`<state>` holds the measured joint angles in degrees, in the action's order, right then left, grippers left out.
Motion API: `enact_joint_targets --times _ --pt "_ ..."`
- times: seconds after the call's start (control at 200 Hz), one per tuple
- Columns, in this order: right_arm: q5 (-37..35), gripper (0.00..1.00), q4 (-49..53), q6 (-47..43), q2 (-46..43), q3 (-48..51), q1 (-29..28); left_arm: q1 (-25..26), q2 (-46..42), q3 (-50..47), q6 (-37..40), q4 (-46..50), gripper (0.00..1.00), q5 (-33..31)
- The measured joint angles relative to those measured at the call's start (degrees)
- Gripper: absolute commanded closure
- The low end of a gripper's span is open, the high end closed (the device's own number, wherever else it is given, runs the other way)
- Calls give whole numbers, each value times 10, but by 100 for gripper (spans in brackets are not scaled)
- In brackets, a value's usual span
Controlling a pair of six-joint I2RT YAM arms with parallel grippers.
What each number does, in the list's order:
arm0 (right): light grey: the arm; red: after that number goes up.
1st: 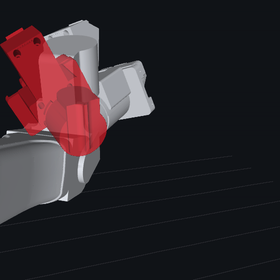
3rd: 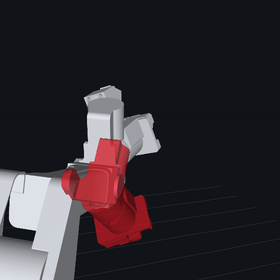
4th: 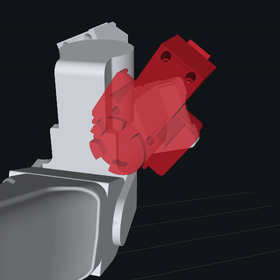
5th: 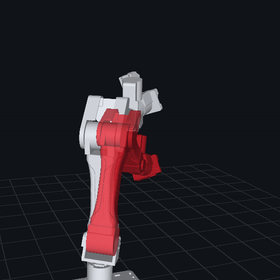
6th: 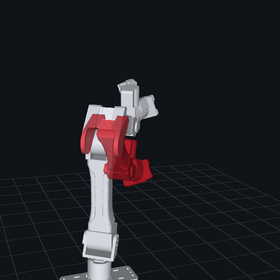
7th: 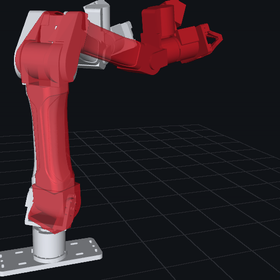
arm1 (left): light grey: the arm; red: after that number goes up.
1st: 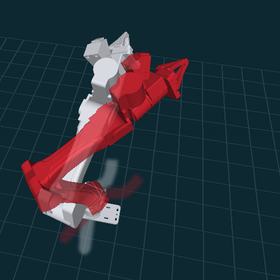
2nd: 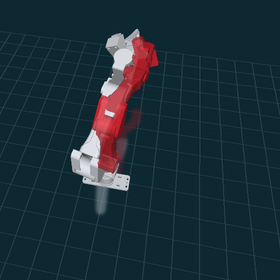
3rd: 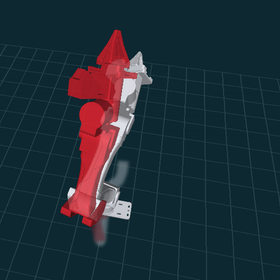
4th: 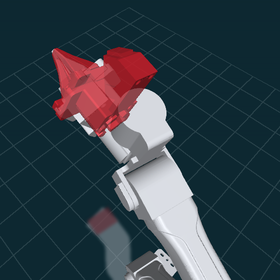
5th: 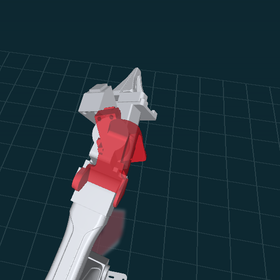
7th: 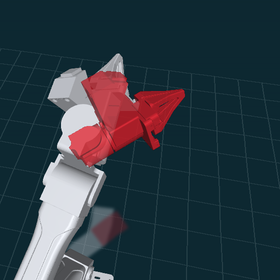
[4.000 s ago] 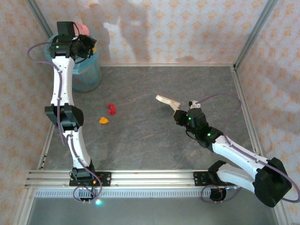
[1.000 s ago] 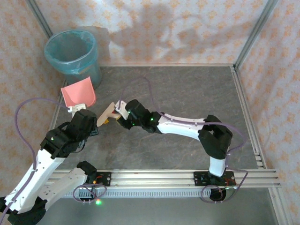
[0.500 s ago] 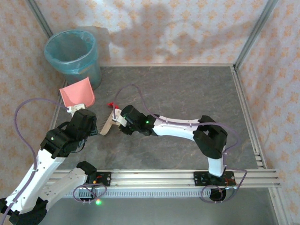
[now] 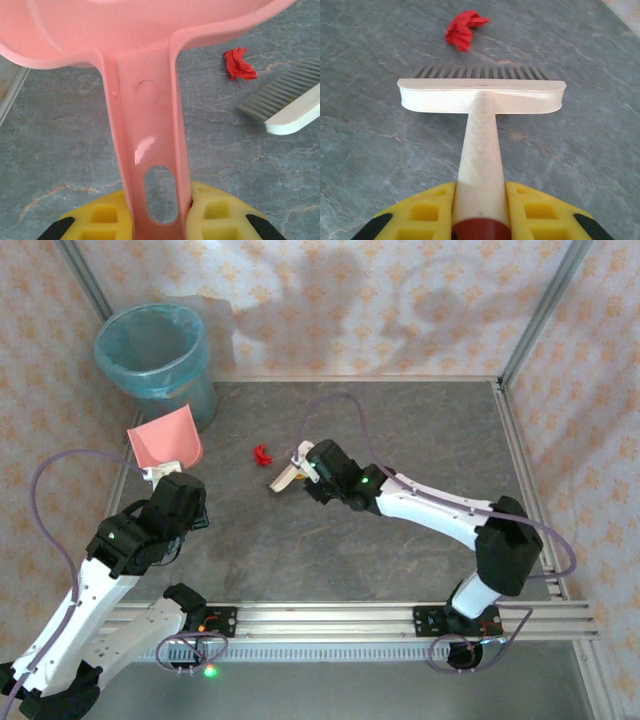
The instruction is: Sweep away the paper scraps from the table
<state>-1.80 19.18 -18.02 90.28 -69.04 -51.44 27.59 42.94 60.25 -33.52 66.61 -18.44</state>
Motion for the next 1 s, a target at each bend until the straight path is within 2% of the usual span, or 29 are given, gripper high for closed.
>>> enact_joint_targets --times 0.275,0.45,0.631,0.831,1.001 --pt "-63 100 12 101 -63 16 27 0 0 0 1 0 100 3" --pt "-49 100 15 182 -55 -19 27 0 1 0 2 0 100 4" --pt "-22 100 11 232 47 -146 27 0 1 -1 2 0 100 5" --pt "-18 100 41 229 192 -275 6 0 1 -1 2 0 100 5" --pt "-20 100 89 208 258 -316 -29 0 1 -1 2 0 100 9"
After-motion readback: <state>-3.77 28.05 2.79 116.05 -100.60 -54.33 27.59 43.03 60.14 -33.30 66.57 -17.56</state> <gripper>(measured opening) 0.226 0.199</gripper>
